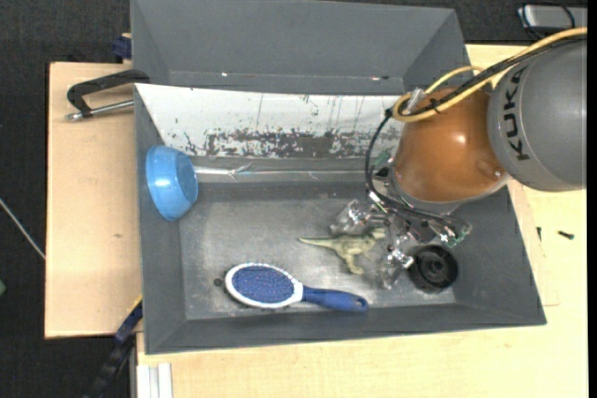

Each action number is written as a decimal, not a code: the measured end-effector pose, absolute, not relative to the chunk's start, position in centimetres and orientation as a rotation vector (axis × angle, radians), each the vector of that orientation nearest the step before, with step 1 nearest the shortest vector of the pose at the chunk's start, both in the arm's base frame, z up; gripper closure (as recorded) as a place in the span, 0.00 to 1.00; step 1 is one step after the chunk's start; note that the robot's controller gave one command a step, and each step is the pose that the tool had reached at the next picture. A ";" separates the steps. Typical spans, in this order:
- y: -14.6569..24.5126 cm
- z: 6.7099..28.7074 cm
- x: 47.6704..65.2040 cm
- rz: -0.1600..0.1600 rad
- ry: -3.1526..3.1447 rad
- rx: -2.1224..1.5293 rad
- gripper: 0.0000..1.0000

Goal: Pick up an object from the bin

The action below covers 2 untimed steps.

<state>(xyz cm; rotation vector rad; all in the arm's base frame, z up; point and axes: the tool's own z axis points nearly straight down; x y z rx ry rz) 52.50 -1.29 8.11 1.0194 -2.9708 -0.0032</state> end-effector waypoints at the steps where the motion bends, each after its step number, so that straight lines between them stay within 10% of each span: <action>1: -1.3 8.3 52.6 -0.001 -2.974 1.021 1.00; 2: -0.2 22.0 53.0 0.006 -2.965 1.081 1.00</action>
Offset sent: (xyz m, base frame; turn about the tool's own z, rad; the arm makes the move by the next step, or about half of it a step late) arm 0.0000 0.0000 0.0000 0.0000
